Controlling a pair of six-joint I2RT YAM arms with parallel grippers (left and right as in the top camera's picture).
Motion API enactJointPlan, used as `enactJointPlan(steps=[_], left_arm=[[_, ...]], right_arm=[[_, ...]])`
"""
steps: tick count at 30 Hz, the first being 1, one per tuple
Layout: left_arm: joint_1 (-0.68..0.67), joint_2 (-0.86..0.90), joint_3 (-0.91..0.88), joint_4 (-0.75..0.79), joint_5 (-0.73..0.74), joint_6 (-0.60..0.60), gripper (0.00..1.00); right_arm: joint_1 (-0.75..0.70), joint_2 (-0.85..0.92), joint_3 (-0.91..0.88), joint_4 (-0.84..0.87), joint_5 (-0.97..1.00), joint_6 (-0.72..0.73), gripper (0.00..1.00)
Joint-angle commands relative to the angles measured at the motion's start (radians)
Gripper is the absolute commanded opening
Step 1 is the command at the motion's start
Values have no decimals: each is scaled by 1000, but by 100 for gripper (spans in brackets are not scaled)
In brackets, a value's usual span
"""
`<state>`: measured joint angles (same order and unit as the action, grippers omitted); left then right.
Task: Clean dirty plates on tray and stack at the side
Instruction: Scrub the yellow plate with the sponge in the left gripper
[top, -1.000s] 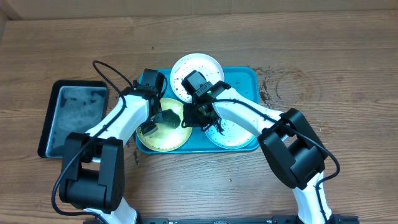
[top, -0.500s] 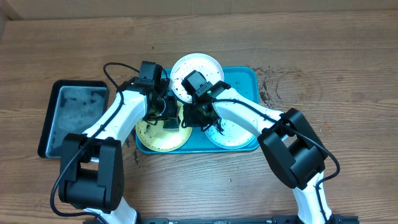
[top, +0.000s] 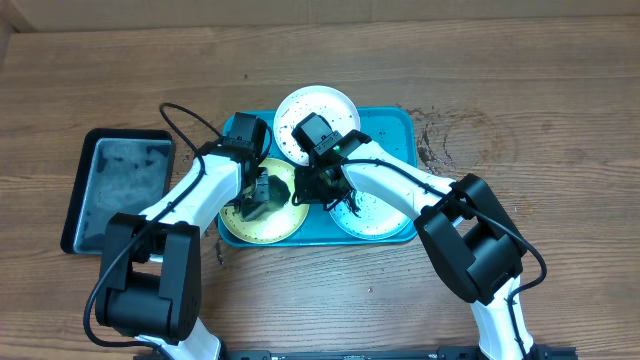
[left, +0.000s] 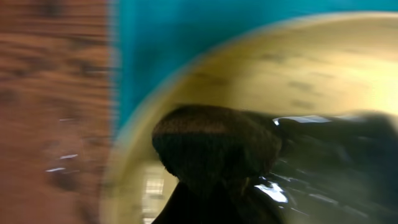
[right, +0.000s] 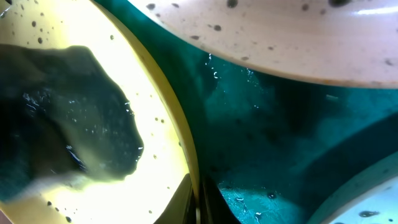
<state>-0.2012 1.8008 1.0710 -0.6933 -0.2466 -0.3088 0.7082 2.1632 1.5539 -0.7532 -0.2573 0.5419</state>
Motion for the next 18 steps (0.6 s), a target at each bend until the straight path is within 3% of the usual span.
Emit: enactJointPlan(steps=[1, 6, 8, 10, 11, 14, 18], left_arm=[[11, 12, -20, 23, -323, -63, 4], [10, 11, 69, -5, -290, -24, 4], [9, 11, 120, -34, -187, 1, 4], [9, 11, 159, -43, 10, 43, 4], [9, 11, 167, -30, 219, 87, 4], [8, 11, 148, -2, 467, 96, 4], [8, 12, 115, 3, 498, 90, 4]], right_arm=[[3, 6, 5, 3, -14, -18, 4], [3, 6, 6, 8, -14, -18, 4], [3, 6, 6, 8, -14, -18, 4], [3, 6, 6, 8, -14, -18, 4], [3, 6, 6, 8, -14, -18, 4], [3, 6, 6, 8, -14, -18, 4], [3, 6, 6, 8, -14, -18, 4]])
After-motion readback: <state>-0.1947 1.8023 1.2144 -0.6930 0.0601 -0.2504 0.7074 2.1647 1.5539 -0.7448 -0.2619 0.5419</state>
